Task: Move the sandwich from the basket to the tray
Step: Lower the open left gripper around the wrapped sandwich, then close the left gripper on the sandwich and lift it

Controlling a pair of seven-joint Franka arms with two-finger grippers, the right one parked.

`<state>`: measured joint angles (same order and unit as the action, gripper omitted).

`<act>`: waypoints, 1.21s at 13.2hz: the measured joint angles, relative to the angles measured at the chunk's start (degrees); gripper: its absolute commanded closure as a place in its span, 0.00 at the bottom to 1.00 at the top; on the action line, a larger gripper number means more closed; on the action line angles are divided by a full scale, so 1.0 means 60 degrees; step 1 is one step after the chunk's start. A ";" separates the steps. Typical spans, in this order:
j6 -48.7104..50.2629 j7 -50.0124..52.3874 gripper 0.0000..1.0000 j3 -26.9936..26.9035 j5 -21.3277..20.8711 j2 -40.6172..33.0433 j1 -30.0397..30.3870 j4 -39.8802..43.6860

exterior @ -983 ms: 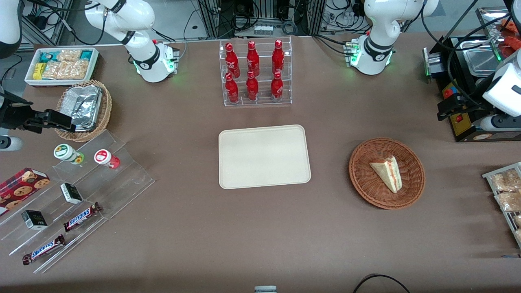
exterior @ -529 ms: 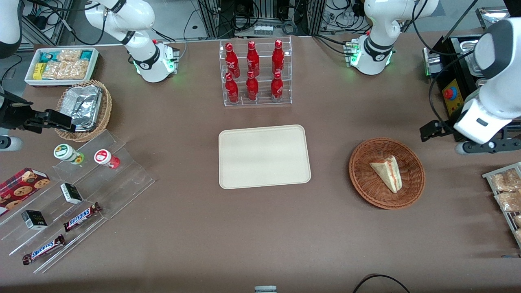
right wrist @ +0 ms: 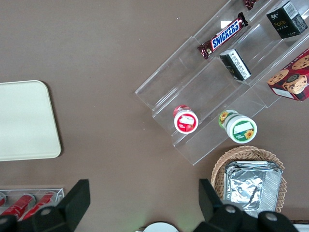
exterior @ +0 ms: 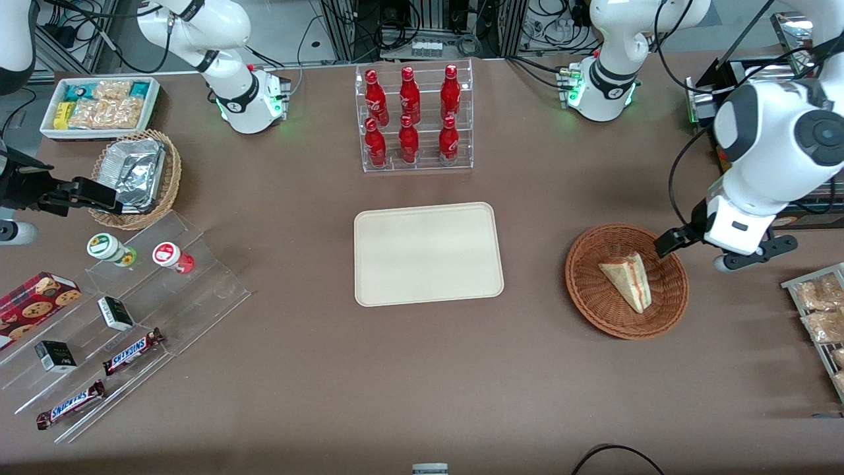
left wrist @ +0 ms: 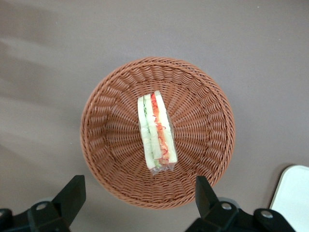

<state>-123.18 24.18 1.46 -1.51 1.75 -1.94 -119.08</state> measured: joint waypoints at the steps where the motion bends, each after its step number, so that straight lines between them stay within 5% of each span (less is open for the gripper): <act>1: -0.0224 0.0374 0.00 0.0075 0.0000 0.0103 -0.0006 -0.0112; 16: -0.3409 0.1477 0.00 0.0258 0.0000 0.2046 -0.0027 -0.1179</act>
<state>-143.64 33.05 3.01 -1.51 14.02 -2.11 -126.15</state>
